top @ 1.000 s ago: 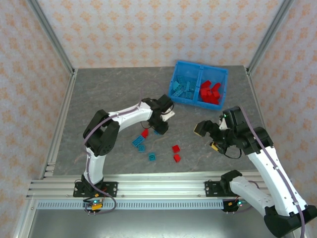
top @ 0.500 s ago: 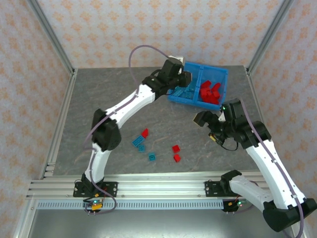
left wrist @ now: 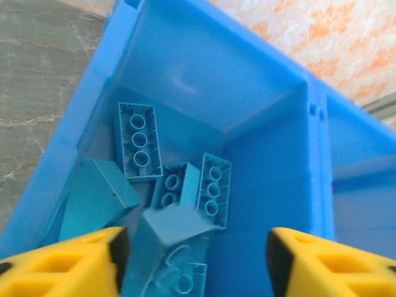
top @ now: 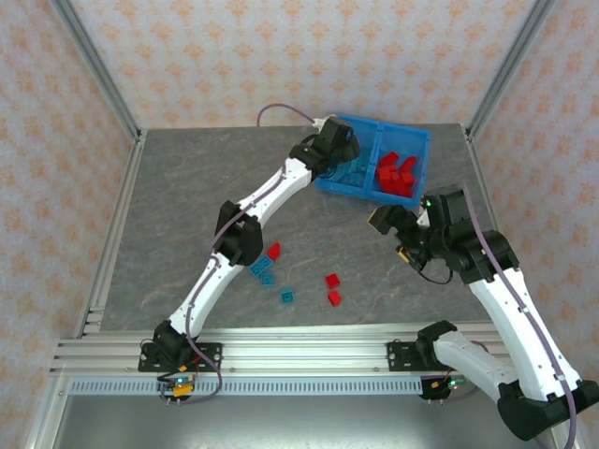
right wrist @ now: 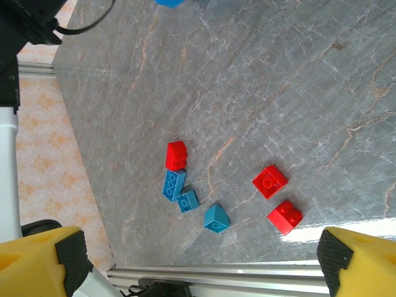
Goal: Sort the legos into containers by color
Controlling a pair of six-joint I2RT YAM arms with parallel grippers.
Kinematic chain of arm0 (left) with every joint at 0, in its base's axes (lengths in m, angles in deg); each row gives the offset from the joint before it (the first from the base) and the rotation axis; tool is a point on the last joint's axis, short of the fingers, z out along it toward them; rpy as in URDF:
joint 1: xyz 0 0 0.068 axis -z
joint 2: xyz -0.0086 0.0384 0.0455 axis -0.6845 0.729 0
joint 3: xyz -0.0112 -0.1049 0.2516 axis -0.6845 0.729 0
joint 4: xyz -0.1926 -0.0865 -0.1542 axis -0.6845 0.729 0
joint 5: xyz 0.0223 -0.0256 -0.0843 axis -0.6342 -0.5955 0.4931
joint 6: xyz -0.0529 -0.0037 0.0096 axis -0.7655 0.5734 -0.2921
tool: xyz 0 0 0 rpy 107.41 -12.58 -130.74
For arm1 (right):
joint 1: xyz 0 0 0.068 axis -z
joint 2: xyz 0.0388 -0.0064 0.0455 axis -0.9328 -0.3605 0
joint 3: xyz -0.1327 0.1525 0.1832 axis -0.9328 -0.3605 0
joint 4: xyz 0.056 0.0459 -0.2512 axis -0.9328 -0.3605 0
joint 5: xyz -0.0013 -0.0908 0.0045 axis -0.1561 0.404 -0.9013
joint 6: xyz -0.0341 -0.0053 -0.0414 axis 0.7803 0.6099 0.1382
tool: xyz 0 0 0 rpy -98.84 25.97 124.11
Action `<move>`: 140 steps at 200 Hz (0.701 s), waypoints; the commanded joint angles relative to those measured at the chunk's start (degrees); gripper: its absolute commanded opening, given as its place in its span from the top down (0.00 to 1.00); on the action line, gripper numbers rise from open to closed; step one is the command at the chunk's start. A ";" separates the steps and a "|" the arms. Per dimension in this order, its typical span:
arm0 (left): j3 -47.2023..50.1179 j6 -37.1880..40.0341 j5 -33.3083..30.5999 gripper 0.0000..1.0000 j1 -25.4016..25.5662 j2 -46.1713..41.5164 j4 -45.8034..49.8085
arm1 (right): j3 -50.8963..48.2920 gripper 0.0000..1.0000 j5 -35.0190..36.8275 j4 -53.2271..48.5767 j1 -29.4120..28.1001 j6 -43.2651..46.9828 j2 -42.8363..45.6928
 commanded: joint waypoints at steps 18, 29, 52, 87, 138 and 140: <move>-1.74 0.04 3.77 0.29 1.00 -7.41 2.33 | 0.86 0.03 1.86 1.48 -0.21 -0.40 -1.16; 0.25 2.29 4.55 0.28 1.86 -10.98 3.11 | 1.01 0.03 1.80 1.40 -0.23 0.08 -1.99; 12.58 9.70 4.76 0.27 4.03 -23.77 -0.03 | 0.75 0.03 1.76 0.15 -0.23 2.68 -4.13; 39.77 19.24 7.24 0.24 5.24 -49.34 -9.39 | -0.29 0.05 1.21 -3.18 -0.58 8.26 -7.50; 67.75 36.31 10.98 0.08 6.61 -80.62 0.37 | -4.61 0.05 2.08 -1.65 -6.62 10.58 -11.69; 68.80 36.45 11.12 0.07 6.65 -81.70 0.85 | -4.79 0.05 2.06 -1.51 -6.87 10.72 -11.89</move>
